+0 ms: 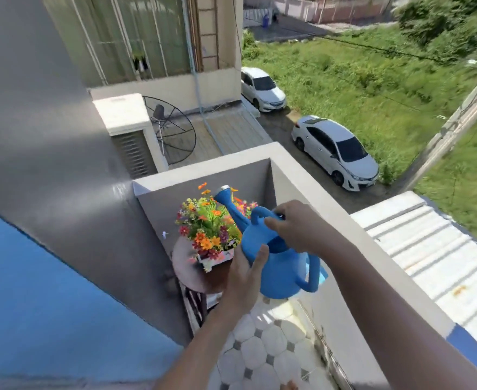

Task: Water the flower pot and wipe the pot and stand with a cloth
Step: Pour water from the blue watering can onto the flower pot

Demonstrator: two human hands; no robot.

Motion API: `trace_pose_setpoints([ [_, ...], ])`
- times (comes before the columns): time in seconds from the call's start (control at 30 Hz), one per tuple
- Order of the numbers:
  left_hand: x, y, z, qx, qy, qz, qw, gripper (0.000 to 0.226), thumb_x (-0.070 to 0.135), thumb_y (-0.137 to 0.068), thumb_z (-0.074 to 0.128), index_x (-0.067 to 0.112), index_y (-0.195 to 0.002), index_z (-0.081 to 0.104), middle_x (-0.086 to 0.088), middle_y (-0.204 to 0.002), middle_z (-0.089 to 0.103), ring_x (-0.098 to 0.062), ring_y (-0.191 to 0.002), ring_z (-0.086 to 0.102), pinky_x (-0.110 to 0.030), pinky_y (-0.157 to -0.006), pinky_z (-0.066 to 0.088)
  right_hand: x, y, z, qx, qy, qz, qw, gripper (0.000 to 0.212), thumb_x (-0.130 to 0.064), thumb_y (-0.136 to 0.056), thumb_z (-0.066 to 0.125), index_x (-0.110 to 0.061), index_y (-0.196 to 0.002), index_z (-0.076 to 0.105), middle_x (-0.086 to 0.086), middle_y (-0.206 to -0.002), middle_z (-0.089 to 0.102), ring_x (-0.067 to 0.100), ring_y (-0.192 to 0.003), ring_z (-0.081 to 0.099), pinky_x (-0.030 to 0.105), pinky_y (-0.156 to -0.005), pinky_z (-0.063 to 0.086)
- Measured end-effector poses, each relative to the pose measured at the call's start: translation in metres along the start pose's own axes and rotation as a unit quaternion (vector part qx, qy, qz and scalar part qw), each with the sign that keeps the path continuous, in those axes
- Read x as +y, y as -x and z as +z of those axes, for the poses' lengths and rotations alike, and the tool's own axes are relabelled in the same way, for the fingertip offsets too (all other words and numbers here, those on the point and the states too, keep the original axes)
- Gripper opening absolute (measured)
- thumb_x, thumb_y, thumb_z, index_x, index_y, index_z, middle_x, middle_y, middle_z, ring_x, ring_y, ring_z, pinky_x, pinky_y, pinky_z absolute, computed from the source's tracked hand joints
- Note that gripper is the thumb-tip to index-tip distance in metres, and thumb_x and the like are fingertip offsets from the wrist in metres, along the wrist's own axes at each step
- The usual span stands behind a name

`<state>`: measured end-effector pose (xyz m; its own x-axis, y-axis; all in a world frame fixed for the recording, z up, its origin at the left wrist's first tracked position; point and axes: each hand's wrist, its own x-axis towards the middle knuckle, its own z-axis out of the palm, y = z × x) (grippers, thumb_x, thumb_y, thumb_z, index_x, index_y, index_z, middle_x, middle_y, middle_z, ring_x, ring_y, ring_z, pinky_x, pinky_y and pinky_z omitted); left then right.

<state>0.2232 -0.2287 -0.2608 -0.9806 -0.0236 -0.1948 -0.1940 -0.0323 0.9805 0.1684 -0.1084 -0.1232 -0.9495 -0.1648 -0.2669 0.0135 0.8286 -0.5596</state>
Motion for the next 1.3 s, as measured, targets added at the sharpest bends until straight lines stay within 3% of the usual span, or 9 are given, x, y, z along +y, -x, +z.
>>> trace_pose_setpoints([
  [0.17, 0.008, 0.002, -0.021, -0.006, -0.014, -0.028, 0.999, 0.068, 0.078, -0.077, 0.050, 0.032, -0.126, 0.045, 0.005, -0.122, 0.062, -0.014, -0.110, 0.063, -0.047, -0.094, 0.053, -0.023, -0.012, 0.006, -0.024, 0.020, -0.002, 1.000, 0.036, -0.032, -0.098, 0.054, 0.002, -0.094, 0.064, 0.014, -0.069, 0.058, 0.025, -0.049, 0.057, 0.033, -0.049, 0.051],
  [0.33, 0.008, 0.002, -0.033, -0.003, -0.002, -0.054, 0.999, 0.076, 0.084, -0.071, 0.049, 0.031, -0.125, 0.047, 0.003, -0.121, 0.063, -0.015, -0.110, 0.063, -0.049, -0.096, 0.052, -0.041, -0.024, 0.013, -0.046, 0.051, 0.003, 0.998, 0.035, -0.027, -0.097, 0.053, 0.006, -0.089, 0.061, 0.013, -0.058, 0.056, 0.022, -0.037, 0.054, 0.024, -0.041, 0.044],
  [0.43, 0.012, 0.002, -0.038, -0.001, 0.001, -0.070, 0.998, 0.075, 0.084, -0.072, 0.047, 0.031, -0.125, 0.048, 0.003, -0.120, 0.064, -0.016, -0.110, 0.063, -0.049, -0.097, 0.051, -0.053, -0.031, 0.014, -0.063, 0.074, 0.008, 0.995, 0.031, -0.028, -0.097, 0.052, -0.001, -0.083, 0.058, 0.010, -0.061, 0.059, 0.020, -0.045, 0.056, 0.027, -0.043, 0.047],
  [0.53, 0.013, 0.001, -0.043, -0.002, -0.012, -0.073, 0.997, 0.078, 0.087, -0.071, 0.042, 0.033, -0.128, 0.046, 0.006, -0.120, 0.064, -0.013, -0.111, 0.061, -0.047, -0.099, 0.050, -0.060, -0.038, 0.018, -0.077, 0.071, 0.010, 0.994, 0.025, -0.020, -0.098, 0.051, 0.003, -0.092, 0.059, 0.019, -0.062, 0.063, 0.032, -0.048, 0.062, 0.040, -0.056, 0.059],
  [0.67, 0.017, 0.005, -0.047, -0.004, -0.029, -0.072, 0.997, 0.080, 0.088, -0.070, 0.038, 0.032, -0.128, 0.045, 0.005, -0.120, 0.063, -0.011, -0.110, 0.060, -0.040, -0.097, 0.048, -0.066, -0.042, 0.021, -0.096, 0.086, 0.022, 0.991, 0.022, -0.012, -0.098, 0.048, 0.007, -0.098, 0.060, 0.019, -0.063, 0.064, 0.037, -0.056, 0.068, 0.038, -0.063, 0.059],
  [0.93, 0.020, 0.011, -0.051, -0.001, -0.039, -0.081, 0.996, 0.085, 0.090, -0.069, 0.037, 0.034, -0.133, 0.043, 0.010, -0.120, 0.063, -0.008, -0.111, 0.059, -0.043, -0.100, 0.048, -0.070, -0.041, 0.025, -0.100, 0.070, 0.013, 0.992, 0.027, -0.022, -0.100, 0.052, 0.004, -0.102, 0.059, 0.015, -0.060, 0.057, 0.027, -0.043, 0.055, 0.031, -0.049, 0.052],
  [1.3, 0.033, 0.017, -0.027, -0.030, -0.063, -0.093, 0.993, 0.082, 0.088, -0.072, 0.036, 0.028, -0.126, 0.046, 0.003, -0.116, 0.062, -0.013, -0.106, 0.059, -0.042, -0.094, 0.048, -0.046, -0.027, 0.004, -0.084, 0.056, 0.046, 0.994, 0.032, -0.017, -0.097, 0.054, 0.012, -0.106, 0.064, 0.019, -0.059, 0.056, 0.027, -0.043, 0.050, 0.032, -0.050, 0.047],
])
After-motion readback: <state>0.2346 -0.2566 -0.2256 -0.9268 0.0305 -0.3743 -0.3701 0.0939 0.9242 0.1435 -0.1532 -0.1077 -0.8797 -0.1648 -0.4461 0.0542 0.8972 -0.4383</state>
